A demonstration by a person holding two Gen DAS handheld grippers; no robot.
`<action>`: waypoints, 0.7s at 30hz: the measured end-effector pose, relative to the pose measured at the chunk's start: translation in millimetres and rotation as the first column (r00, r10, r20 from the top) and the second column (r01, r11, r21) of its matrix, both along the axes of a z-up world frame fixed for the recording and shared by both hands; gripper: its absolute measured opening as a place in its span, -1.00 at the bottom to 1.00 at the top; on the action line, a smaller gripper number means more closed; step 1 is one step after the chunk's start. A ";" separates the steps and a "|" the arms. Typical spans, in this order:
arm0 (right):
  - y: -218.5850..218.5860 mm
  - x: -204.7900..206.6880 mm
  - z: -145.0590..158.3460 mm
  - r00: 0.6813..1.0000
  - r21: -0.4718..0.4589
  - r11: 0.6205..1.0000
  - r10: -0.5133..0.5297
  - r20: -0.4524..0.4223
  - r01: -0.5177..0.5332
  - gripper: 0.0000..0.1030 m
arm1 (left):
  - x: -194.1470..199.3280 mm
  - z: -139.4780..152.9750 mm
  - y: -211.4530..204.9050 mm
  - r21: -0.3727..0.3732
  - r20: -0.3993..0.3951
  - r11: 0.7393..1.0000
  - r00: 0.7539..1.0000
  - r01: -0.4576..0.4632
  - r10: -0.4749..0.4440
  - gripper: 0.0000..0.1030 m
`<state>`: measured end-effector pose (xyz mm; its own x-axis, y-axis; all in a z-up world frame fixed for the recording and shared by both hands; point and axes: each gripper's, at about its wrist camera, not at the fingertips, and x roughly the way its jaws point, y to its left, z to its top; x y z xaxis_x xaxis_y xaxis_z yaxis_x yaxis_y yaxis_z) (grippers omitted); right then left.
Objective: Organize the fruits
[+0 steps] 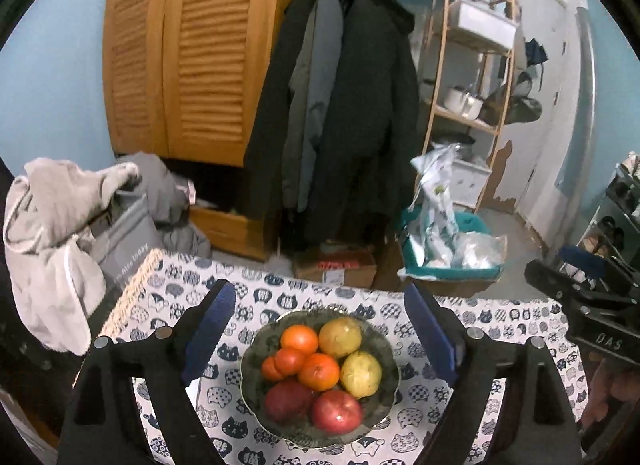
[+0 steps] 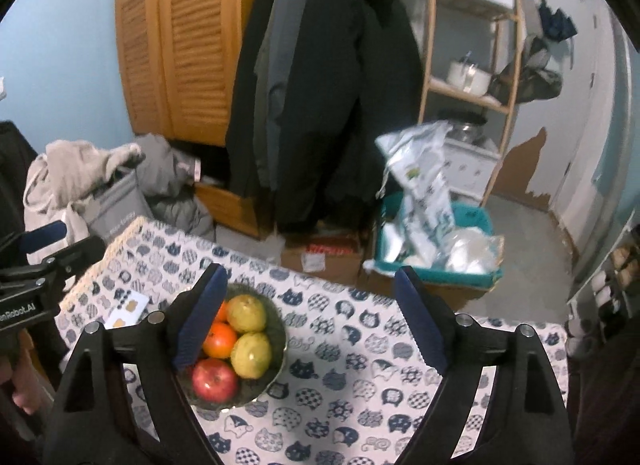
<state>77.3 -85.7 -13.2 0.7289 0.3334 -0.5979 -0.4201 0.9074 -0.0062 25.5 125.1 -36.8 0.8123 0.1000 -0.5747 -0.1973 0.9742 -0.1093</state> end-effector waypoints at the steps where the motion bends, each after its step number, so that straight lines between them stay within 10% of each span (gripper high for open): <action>1: -5.2 -3.8 6.1 1.000 0.012 1.000 -0.007 0.013 0.007 0.69 | -2.4 4.2 -1.8 0.003 0.011 1.000 1.000 0.002 -0.002 0.75; 21: -69.5 -61.1 55.5 0.960 0.044 0.991 -0.130 0.247 0.123 0.70 | -39.1 59.5 -53.5 0.095 0.156 0.995 0.987 0.032 -0.047 0.99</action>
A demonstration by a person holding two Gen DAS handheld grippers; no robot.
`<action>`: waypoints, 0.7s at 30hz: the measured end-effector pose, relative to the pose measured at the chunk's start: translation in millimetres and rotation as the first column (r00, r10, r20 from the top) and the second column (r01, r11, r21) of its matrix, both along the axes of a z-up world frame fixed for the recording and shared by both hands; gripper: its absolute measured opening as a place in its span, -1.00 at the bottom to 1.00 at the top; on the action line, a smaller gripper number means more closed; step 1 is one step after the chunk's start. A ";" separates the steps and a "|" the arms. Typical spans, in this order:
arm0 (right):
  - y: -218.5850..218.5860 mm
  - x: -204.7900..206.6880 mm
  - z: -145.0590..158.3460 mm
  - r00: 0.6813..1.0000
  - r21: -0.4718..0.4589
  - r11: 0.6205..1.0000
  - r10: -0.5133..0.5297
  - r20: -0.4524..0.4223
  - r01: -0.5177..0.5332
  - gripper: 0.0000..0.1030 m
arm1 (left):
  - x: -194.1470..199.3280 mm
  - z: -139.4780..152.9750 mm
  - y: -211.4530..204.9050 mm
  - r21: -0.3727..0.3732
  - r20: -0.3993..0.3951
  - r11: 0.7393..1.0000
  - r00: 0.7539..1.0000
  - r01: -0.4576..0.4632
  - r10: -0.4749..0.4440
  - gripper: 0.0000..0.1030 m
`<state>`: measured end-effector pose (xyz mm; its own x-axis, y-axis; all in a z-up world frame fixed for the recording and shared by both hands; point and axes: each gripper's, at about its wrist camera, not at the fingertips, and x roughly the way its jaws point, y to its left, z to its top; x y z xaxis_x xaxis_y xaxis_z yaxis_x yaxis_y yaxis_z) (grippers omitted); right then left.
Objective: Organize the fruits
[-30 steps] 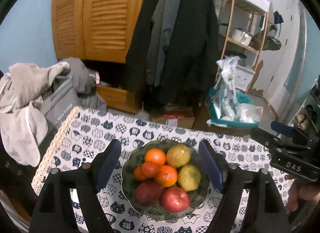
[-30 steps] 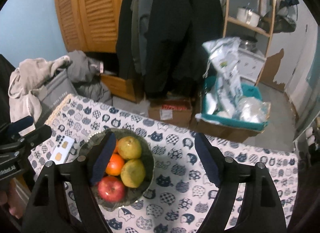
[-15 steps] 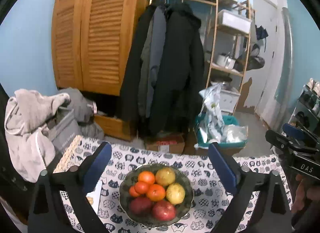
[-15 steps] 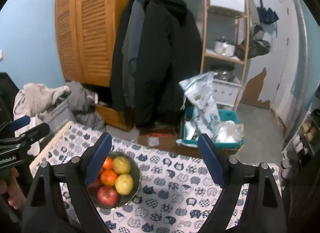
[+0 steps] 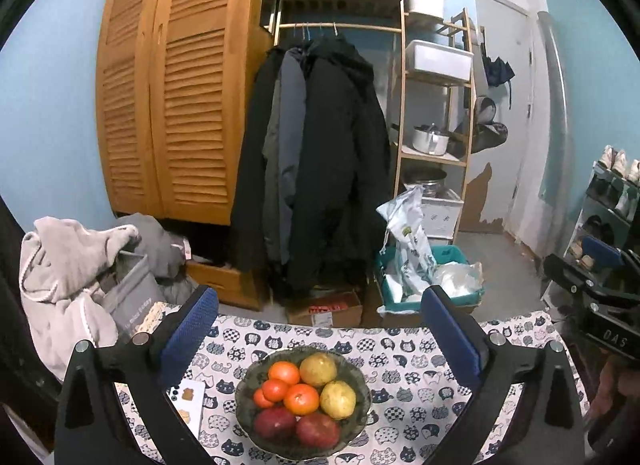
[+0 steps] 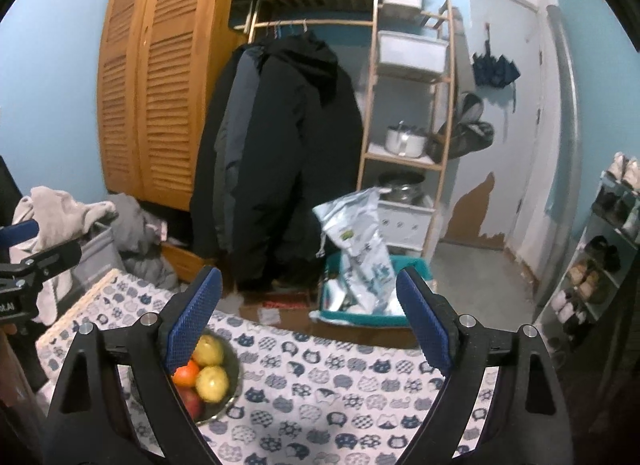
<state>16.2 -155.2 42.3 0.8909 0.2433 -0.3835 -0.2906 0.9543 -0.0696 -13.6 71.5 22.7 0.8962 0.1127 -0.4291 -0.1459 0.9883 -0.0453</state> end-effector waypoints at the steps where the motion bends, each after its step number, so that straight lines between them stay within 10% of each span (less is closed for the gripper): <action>1: -2.5 -2.2 0.5 1.000 -0.001 1.000 -0.006 0.012 0.006 0.71 | -0.7 2.0 -1.6 -0.004 0.007 1.000 1.000 0.001 -0.001 0.99; 21: -29.2 -4.0 -5.9 0.998 0.001 0.998 -0.057 0.012 0.057 0.71 | 5.3 6.3 -27.9 0.021 -0.001 0.999 1.000 0.031 -0.031 0.99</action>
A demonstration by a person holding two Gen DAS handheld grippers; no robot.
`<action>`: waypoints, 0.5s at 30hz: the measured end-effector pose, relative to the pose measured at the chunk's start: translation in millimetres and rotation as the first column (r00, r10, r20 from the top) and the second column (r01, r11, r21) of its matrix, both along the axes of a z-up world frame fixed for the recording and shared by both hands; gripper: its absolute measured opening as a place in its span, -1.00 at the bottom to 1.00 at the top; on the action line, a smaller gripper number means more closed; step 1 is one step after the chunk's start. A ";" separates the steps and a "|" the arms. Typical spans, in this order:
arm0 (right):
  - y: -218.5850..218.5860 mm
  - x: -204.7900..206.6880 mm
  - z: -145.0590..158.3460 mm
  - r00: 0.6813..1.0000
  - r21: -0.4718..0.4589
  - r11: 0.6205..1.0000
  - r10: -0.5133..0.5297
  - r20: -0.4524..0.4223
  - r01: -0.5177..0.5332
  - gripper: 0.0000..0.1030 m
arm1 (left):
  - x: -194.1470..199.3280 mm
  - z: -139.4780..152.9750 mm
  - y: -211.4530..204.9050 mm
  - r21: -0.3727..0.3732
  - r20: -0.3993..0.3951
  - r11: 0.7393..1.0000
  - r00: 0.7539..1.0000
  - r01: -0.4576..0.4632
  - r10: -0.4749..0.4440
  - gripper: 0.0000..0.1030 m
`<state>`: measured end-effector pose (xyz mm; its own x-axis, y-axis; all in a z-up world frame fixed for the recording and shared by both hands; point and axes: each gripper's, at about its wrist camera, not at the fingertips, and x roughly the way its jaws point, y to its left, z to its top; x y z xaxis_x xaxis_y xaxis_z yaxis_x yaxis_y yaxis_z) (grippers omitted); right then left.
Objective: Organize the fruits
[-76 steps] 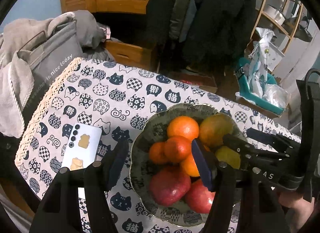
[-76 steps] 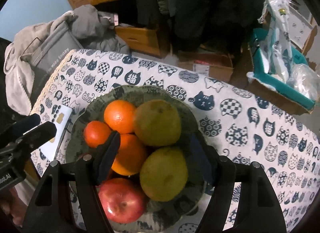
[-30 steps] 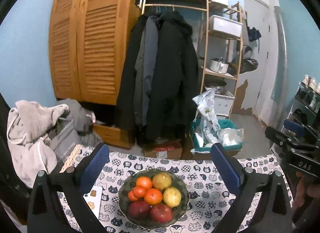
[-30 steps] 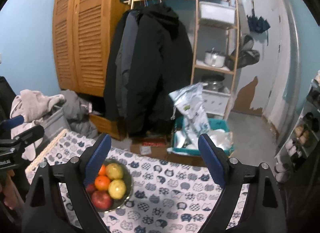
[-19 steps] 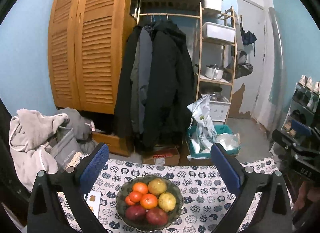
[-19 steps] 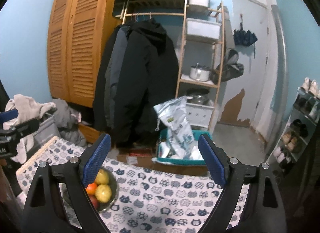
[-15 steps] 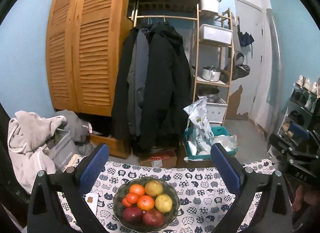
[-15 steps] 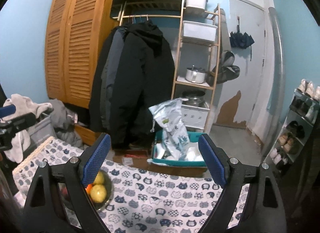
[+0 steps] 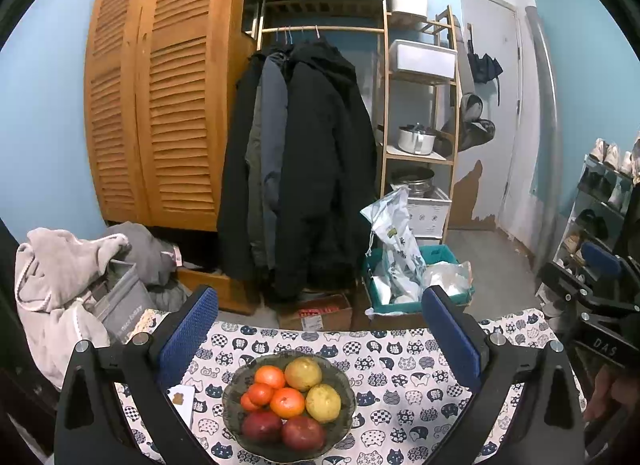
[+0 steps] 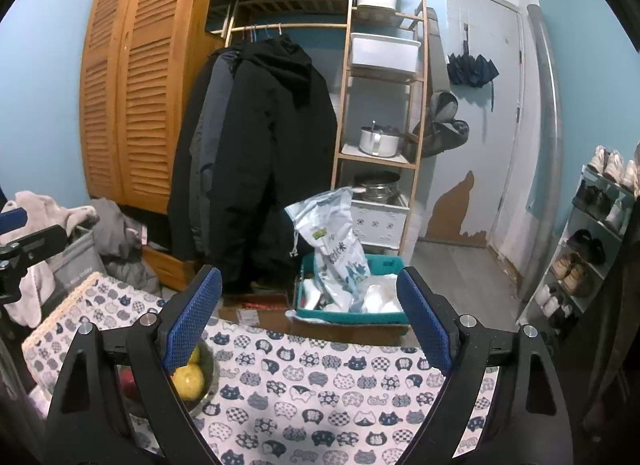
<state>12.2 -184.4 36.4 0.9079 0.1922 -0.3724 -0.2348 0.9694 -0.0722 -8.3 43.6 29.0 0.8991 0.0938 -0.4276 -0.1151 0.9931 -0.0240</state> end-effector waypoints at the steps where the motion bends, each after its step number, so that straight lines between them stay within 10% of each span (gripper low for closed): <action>1: 0.1 0.2 0.0 1.000 0.000 1.000 0.000 0.001 0.000 0.71 | 0.1 -0.1 -0.2 0.000 -0.001 1.000 1.000 0.000 0.000 0.99; 15: 0.6 -0.1 0.2 1.000 -0.002 1.000 -0.001 0.001 0.001 0.71 | 0.4 0.0 0.0 0.000 -0.001 1.000 1.000 0.000 0.000 0.99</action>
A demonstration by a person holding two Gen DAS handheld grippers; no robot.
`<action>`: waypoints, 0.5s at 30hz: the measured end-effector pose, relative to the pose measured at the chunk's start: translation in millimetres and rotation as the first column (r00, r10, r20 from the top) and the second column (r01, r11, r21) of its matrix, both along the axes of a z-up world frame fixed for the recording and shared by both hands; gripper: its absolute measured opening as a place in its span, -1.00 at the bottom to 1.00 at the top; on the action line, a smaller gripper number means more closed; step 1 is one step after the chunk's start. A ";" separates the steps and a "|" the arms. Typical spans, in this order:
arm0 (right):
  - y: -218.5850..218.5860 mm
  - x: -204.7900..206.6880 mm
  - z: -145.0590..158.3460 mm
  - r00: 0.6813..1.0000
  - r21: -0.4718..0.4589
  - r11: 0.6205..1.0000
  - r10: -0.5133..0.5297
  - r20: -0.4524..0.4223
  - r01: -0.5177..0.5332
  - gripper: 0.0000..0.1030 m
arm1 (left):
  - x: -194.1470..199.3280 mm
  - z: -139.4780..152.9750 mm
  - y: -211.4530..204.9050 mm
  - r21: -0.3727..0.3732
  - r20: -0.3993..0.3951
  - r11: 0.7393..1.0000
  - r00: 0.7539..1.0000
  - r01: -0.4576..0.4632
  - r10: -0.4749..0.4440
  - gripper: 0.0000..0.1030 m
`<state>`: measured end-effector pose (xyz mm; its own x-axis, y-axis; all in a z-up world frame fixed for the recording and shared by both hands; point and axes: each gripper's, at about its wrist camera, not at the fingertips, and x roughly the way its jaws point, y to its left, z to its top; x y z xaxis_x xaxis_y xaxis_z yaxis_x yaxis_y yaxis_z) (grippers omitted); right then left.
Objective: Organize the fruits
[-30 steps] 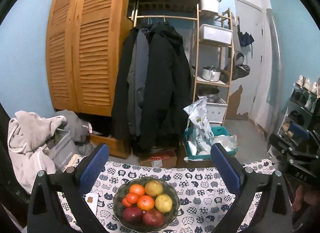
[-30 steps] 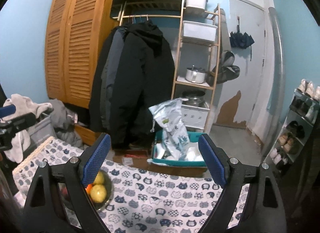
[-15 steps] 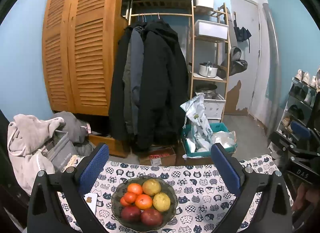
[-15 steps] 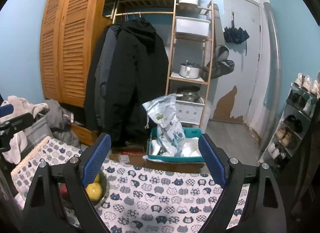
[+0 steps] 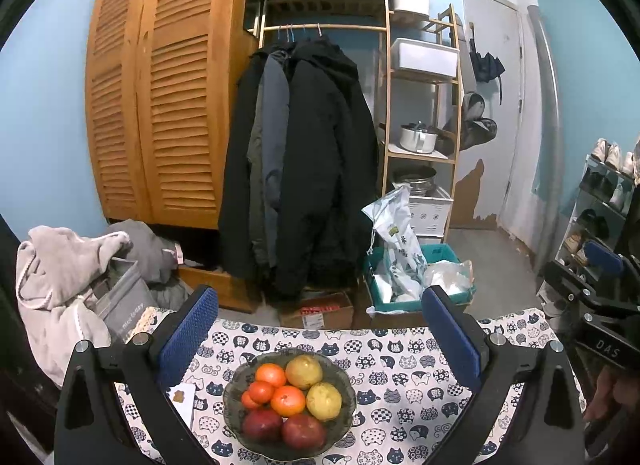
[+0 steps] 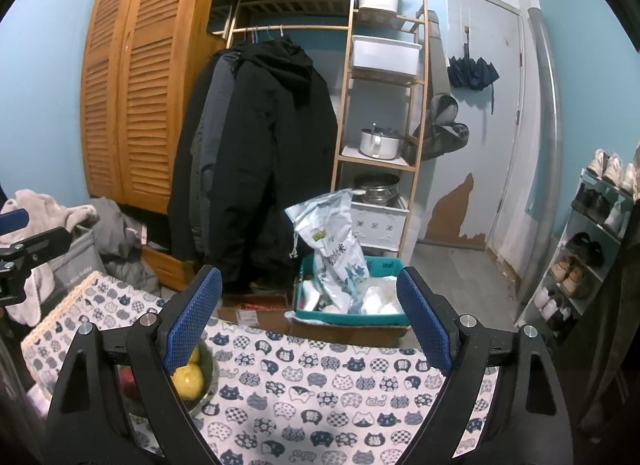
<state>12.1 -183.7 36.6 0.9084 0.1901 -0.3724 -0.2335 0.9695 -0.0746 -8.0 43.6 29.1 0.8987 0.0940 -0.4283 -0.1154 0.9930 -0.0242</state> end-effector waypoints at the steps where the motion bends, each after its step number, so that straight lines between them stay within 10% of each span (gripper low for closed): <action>1: 0.0 0.0 0.0 1.000 0.000 1.000 0.000 0.000 0.000 0.71 | 0.0 -0.1 0.0 0.000 0.000 1.000 1.000 0.000 0.000 0.99; 15: 0.0 -0.3 0.2 1.000 -0.001 1.000 0.000 0.001 0.000 0.71 | -0.4 -1.5 2.8 -0.008 -0.004 1.000 1.000 -0.005 0.005 0.99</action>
